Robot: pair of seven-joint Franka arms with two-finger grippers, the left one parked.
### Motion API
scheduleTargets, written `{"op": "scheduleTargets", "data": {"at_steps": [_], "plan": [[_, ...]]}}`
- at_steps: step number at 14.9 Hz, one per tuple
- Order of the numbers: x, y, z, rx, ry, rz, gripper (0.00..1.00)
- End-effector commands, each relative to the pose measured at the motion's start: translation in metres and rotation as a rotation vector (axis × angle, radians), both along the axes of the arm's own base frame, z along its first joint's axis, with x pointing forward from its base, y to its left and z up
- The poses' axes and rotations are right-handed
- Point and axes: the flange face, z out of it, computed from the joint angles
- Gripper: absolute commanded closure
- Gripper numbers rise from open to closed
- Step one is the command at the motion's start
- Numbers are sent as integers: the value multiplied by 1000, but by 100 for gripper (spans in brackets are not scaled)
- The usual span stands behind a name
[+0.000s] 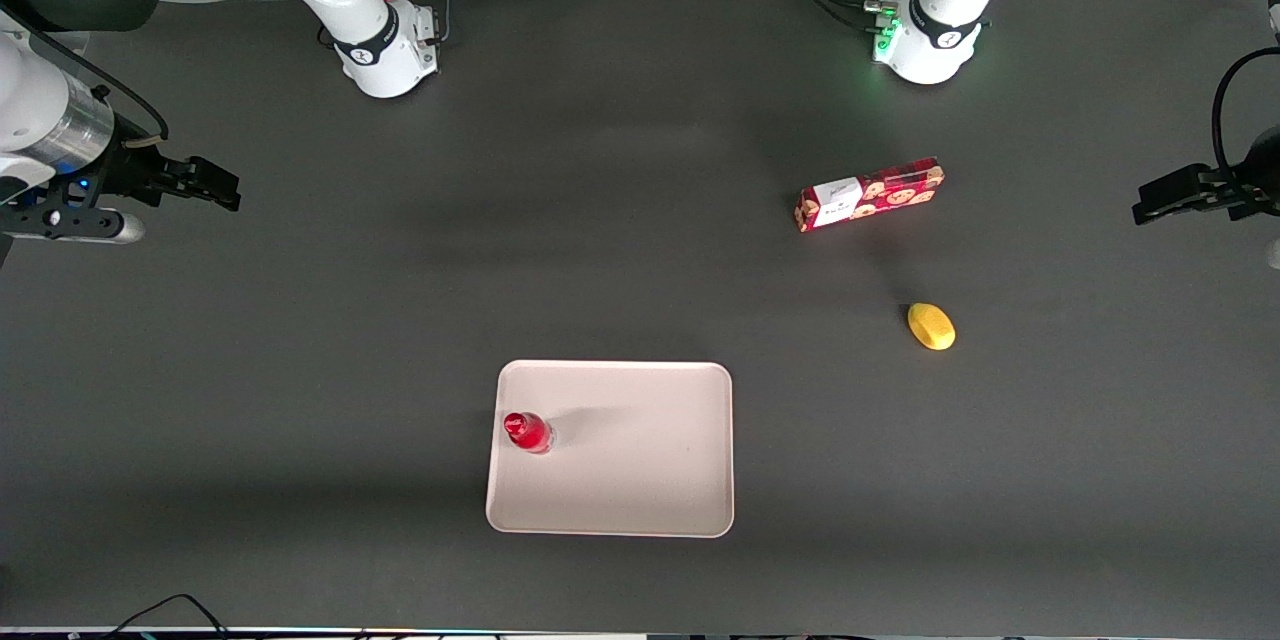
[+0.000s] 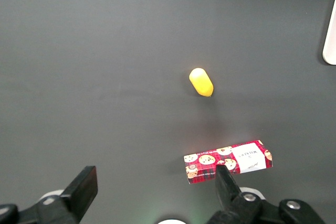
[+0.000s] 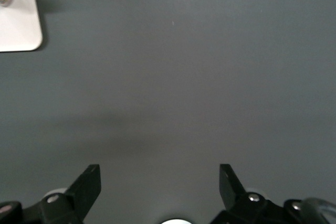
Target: Place coke bottle on tray
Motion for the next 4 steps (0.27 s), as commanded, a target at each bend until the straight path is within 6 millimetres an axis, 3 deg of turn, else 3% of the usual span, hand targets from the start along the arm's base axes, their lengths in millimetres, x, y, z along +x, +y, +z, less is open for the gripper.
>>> {"op": "scheduleTargets", "data": {"at_steps": [1,4], "plan": [[-18,-3,-11,21,-29,-2,0],[-3,-4,-6,20,-28,-12,0]]}}
